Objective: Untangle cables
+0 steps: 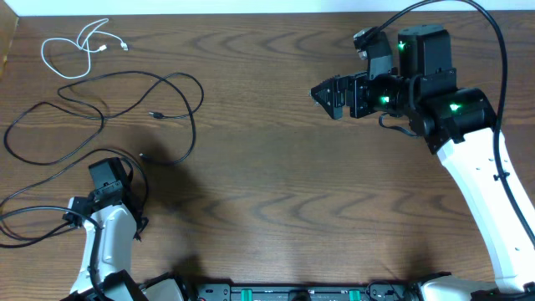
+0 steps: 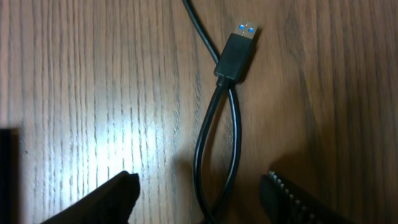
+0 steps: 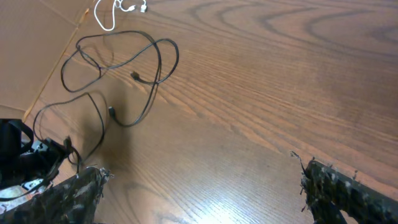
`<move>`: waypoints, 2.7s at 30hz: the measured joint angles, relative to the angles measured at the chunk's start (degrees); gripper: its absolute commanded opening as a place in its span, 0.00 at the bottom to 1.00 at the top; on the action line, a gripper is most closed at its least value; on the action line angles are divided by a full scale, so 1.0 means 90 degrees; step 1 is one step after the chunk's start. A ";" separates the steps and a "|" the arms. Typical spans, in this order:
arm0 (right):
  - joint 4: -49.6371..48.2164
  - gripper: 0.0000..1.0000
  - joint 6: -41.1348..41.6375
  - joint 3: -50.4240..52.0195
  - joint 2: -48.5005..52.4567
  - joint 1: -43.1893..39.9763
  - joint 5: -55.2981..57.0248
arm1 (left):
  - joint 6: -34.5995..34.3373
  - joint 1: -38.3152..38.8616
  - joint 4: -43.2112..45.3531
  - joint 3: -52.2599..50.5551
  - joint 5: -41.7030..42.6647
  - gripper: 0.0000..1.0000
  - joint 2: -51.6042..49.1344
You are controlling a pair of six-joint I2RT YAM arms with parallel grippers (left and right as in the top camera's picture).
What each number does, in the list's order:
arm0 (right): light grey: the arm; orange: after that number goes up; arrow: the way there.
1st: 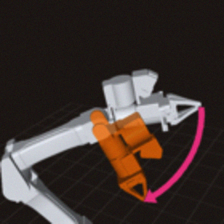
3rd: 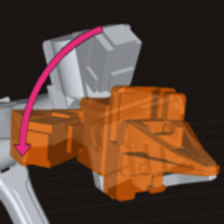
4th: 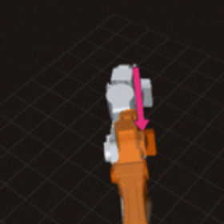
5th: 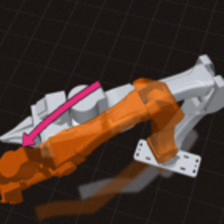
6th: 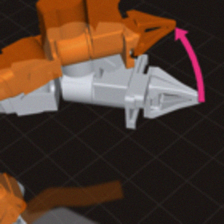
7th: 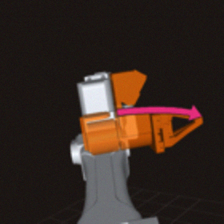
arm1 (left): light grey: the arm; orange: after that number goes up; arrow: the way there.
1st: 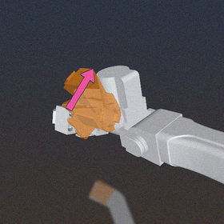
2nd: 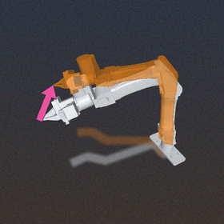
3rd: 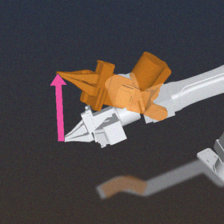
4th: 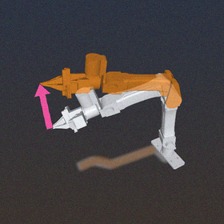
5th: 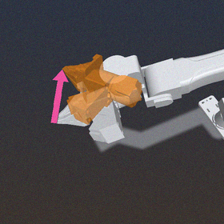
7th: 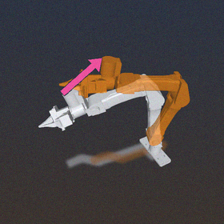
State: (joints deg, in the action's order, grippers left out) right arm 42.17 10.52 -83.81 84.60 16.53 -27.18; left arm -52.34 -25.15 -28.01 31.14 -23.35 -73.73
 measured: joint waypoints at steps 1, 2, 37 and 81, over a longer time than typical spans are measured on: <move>0.0000 0.99 0.0000 0.0000 0.0000 0.0000 -0.0002 | 0.0049 0.0000 -0.0005 0.0002 -0.0012 0.68 0.0000; 0.0000 0.99 0.0000 0.0000 0.0000 0.0000 -0.0002 | 0.0138 0.0000 -0.0007 0.0015 -0.0015 0.68 0.0000; 0.1729 0.99 0.0143 -0.0005 -0.0180 -0.1275 0.1025 | 0.2509 0.2851 -0.0219 0.0962 0.2178 0.98 0.1530; 0.1253 0.99 0.0163 0.3419 -0.4728 -0.1503 0.2623 | 0.3113 0.2851 -0.0197 0.0971 0.2611 0.98 0.3871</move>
State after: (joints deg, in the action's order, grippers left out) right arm 53.45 11.99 -53.04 42.04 3.01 -3.57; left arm -24.32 0.51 -29.78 39.88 0.14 -38.89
